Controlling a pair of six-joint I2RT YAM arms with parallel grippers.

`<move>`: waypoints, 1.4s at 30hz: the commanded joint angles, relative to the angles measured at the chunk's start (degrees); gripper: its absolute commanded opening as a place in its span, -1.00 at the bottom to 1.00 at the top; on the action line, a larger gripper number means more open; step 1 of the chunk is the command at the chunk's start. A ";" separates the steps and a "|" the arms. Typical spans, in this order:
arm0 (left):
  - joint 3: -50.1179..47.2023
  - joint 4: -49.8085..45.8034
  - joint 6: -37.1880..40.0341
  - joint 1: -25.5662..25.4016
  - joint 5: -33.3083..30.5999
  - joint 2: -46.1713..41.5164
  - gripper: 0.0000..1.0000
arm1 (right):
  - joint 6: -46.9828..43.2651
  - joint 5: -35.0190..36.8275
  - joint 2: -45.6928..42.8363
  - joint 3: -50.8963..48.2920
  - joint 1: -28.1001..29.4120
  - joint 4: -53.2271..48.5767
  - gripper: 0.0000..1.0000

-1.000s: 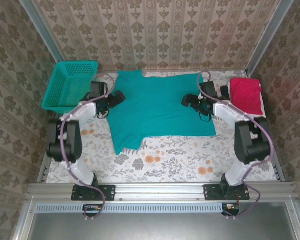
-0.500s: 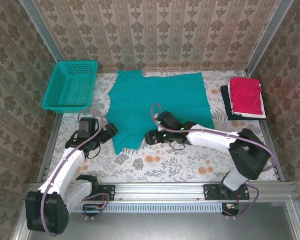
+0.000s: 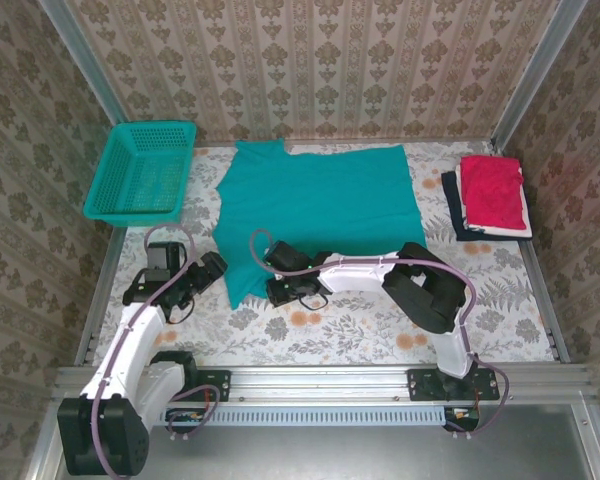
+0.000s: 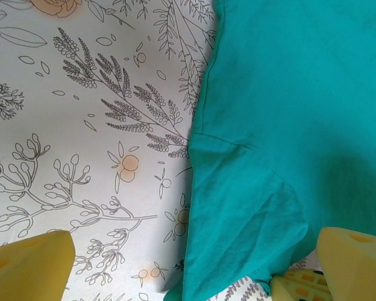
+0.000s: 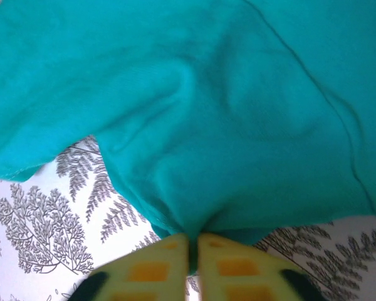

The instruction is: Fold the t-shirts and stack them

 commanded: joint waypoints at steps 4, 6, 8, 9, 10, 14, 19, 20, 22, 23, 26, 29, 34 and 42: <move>0.08 -0.57 0.03 0.34 3.25 -0.05 1.00 | -0.16 0.07 -8.08 -4.75 0.15 -3.02 -1.00; -0.18 -0.35 -0.59 0.35 4.00 0.10 1.00 | -0.11 -0.19 -10.78 -6.69 0.19 -3.77 -1.00; -0.61 0.45 -1.93 0.24 5.91 0.44 1.00 | -0.01 -0.46 -12.85 -8.33 0.28 -4.42 -1.00; -0.95 0.96 -2.72 0.04 6.90 0.71 1.00 | 0.20 -0.47 -13.63 -8.95 0.24 -4.89 -1.00; -1.29 1.41 -3.29 -0.20 7.57 0.93 1.00 | 0.40 -0.64 -14.05 -9.41 0.27 -4.97 -1.00; -3.06 2.26 -6.27 -2.28 7.50 0.80 1.00 | 1.28 -2.11 -15.45 -10.61 0.32 -4.43 -0.65; -5.17 4.08 -11.00 -5.03 6.53 0.92 1.00 | 1.34 -2.39 -18.37 -10.18 0.39 -4.86 -0.17; -5.62 5.04 -12.08 -5.91 6.39 1.00 0.95 | 1.09 -0.99 -19.34 -10.25 0.34 -5.03 0.01; -6.49 7.00 -13.59 -7.56 5.91 1.49 0.75 | 0.56 1.66 -20.85 -10.51 -0.16 -5.30 0.19; -6.79 8.31 -13.68 -8.06 5.86 1.89 0.66 | 0.53 2.21 -21.53 -10.60 -0.71 -5.39 0.20; -7.48 11.22 -12.66 -8.18 5.76 3.32 0.28 | 0.70 2.17 -22.56 -11.51 -2.43 -4.67 0.21; -7.53 12.38 -13.14 -8.27 5.73 5.12 0.08 | 1.41 2.00 -23.09 -12.53 -3.92 -4.25 0.22; -7.50 12.96 -14.17 -8.36 5.53 8.33 -0.09 | 1.98 1.99 -23.68 -13.74 -5.22 -3.73 0.22; -6.71 13.19 -16.05 -10.86 5.84 12.30 -0.24 | 3.51 2.45 -23.64 -15.08 -7.13 -3.20 0.22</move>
